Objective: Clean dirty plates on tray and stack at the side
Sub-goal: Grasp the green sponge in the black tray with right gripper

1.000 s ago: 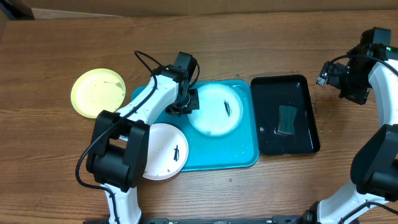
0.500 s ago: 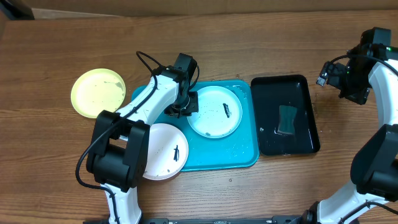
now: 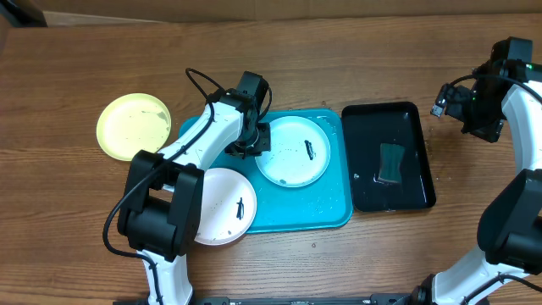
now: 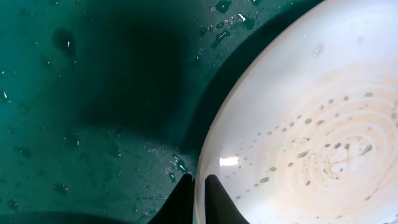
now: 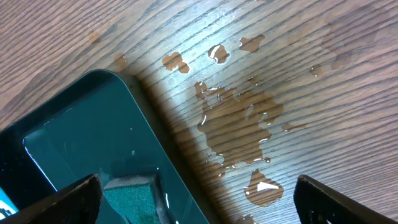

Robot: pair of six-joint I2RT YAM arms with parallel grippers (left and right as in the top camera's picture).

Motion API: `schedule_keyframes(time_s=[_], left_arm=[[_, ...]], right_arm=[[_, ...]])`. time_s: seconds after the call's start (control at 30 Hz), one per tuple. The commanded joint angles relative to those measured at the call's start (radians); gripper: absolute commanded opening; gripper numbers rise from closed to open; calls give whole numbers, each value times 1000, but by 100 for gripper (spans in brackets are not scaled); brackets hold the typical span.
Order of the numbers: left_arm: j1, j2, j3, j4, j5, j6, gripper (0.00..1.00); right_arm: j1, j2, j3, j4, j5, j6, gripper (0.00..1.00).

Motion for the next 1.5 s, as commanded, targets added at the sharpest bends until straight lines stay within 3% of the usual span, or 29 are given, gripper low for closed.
schedule_keyframes(time_s=[0.0, 0.13, 0.23, 0.33, 0.4, 0.57, 0.9, 1.13, 1.47], left_arm=[[-1, 16, 5, 5, -10, 32, 11], [-1, 16, 5, 5, -33, 34, 11], [-1, 16, 5, 5, -43, 34, 11], [-1, 16, 5, 5, -43, 34, 12], [-1, 16, 5, 5, -43, 34, 12], [-1, 16, 5, 4, -43, 34, 13], [-1, 16, 5, 3, -42, 34, 14], [-1, 16, 5, 1, -43, 34, 15], [-1, 16, 5, -3, -43, 34, 15]], right_arm=[[-2, -21, 8, 3, 5, 5, 100], [-2, -21, 8, 67, -146, 5, 100], [-2, -21, 8, -4, -337, 3, 100], [8, -21, 8, -71, -425, -69, 86], [26, -21, 6, -138, -401, -117, 76], [100, -21, -37, -222, -187, -135, 64], [275, -21, -224, -66, 55, -30, 63], [353, -21, -313, 90, 59, -22, 57], [359, -21, -319, 85, 73, -11, 54]])
